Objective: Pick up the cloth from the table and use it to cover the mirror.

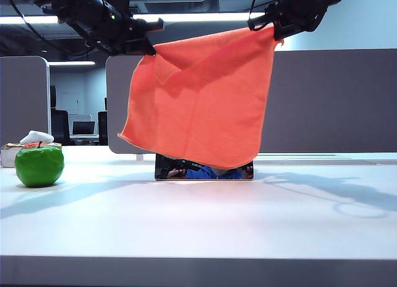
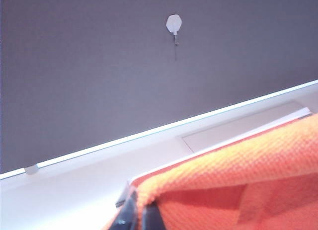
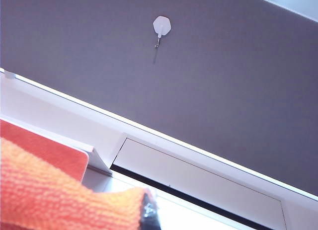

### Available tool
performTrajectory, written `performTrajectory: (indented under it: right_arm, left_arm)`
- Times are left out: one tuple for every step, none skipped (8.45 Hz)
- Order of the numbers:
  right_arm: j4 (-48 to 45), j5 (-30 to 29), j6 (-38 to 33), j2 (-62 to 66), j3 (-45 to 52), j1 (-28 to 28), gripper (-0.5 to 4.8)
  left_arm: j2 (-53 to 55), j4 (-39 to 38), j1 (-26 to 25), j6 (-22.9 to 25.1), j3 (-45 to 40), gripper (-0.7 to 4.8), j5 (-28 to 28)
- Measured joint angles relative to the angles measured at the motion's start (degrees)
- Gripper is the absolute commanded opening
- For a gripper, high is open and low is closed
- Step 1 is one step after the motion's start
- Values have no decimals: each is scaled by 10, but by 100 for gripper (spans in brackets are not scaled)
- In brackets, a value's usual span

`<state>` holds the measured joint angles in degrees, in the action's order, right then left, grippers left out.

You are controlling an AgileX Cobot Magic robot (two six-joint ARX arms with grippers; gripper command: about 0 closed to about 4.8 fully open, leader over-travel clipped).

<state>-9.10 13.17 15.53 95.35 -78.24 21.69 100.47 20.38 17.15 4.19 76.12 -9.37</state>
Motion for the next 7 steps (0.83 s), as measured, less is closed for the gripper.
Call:
performTrajectory:
  right_arm:
    - [-3,0,0,2,-1,0,-7]
    - [-14,-2,0,6,-1,0,-7]
    - [-50,-3,0,21,-3,0,-7]
    - [-65,-3,6,31,-7,-1,-7]
    - [-111,-3,11,52,-10,-2,-7]
    - [-246,-12,45,100,-10,-12,-7]
    - [-258,-14,46,111,-10,-16,-7]
  left_arm:
    - [2,4,0,0,0,-5,1]
    - [9,20,-1,0,0,-5,4]
    - [21,56,-1,0,0,-5,24]
    - [28,77,-1,0,1,-6,32]
    - [42,106,-1,0,1,-6,49]
    - [90,158,-1,0,37,-6,52]
    - [100,152,-1,0,56,-6,52]
